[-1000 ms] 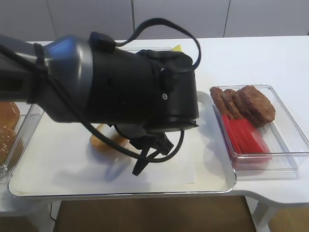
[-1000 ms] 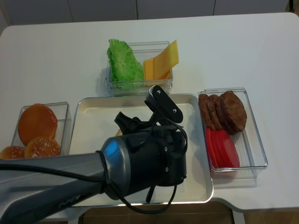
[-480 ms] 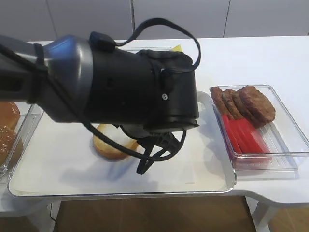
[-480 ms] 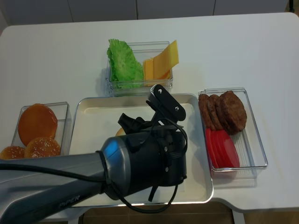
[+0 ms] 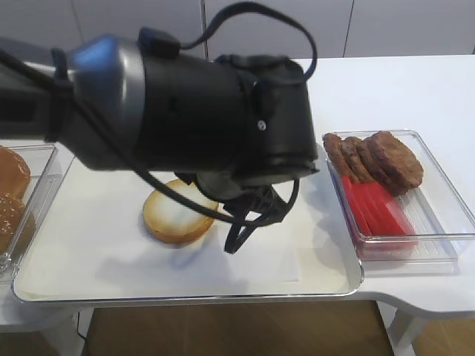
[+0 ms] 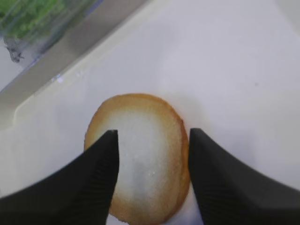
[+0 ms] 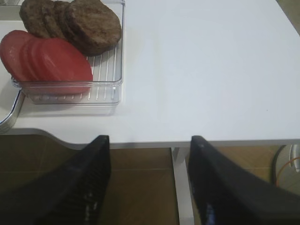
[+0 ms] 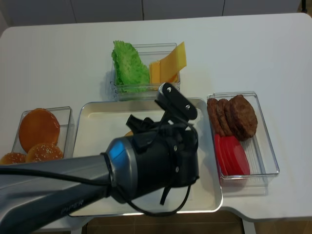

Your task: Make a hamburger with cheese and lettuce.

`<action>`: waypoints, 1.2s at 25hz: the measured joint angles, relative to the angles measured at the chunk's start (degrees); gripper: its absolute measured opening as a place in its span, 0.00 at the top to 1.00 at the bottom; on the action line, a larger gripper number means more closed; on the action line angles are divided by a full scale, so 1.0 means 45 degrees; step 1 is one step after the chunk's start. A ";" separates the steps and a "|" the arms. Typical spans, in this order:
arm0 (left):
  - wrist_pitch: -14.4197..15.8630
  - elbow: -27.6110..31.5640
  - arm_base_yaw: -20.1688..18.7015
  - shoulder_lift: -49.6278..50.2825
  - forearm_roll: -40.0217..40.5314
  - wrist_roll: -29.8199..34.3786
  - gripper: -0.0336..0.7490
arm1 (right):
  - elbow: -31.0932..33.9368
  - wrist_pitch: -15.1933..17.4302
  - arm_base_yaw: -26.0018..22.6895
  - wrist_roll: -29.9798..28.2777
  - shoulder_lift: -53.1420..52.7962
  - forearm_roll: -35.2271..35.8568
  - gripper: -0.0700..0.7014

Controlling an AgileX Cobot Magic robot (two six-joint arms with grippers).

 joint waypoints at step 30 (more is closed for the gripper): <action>0.1731 -0.2682 0.9059 -0.3024 -0.8371 0.9055 0.49 | 0.0000 0.0000 0.0000 0.0000 0.0000 0.0000 0.38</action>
